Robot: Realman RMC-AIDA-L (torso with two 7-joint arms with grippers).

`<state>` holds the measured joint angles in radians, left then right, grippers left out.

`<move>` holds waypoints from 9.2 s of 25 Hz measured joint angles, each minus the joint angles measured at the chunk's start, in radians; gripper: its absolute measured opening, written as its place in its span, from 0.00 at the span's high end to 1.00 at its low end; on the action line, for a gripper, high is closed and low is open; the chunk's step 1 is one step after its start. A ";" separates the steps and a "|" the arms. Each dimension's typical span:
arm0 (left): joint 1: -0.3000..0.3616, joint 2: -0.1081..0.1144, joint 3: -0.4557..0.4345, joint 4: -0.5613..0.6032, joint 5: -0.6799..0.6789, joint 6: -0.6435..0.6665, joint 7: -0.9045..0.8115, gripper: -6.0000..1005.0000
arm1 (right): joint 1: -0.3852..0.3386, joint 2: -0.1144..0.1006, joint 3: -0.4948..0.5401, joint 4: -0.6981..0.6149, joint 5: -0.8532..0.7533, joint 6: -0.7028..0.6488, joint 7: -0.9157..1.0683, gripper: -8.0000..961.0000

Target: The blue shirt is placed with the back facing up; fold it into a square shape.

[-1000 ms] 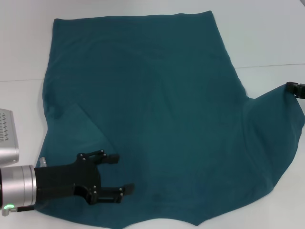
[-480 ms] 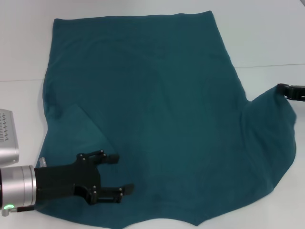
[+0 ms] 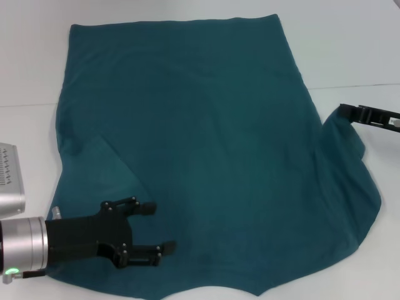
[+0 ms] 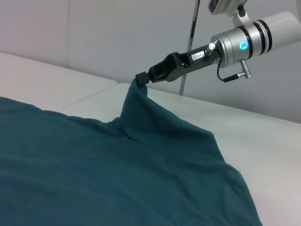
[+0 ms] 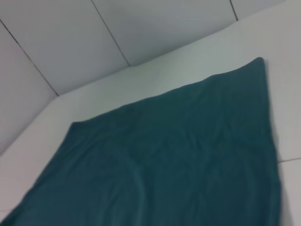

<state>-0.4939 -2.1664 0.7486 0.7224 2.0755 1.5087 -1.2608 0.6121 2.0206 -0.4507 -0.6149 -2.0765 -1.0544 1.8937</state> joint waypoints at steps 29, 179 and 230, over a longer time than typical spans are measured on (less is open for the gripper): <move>0.007 0.002 -0.004 0.000 0.009 -0.013 0.000 0.10 | 0.135 0.069 -0.019 0.197 0.147 0.113 -0.096 0.76; -0.004 0.007 0.012 0.025 0.012 0.055 -0.066 0.10 | -0.015 -0.037 -0.206 0.152 -0.013 0.151 0.421 0.36; -0.022 0.007 0.012 0.037 0.012 0.058 -0.069 0.10 | -0.015 0.008 -0.166 0.130 0.037 0.051 0.294 0.96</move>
<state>-0.5155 -2.1598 0.7609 0.7592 2.0877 1.5668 -1.3300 0.5974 2.0290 -0.6163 -0.4850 -2.0393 -1.0039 2.1878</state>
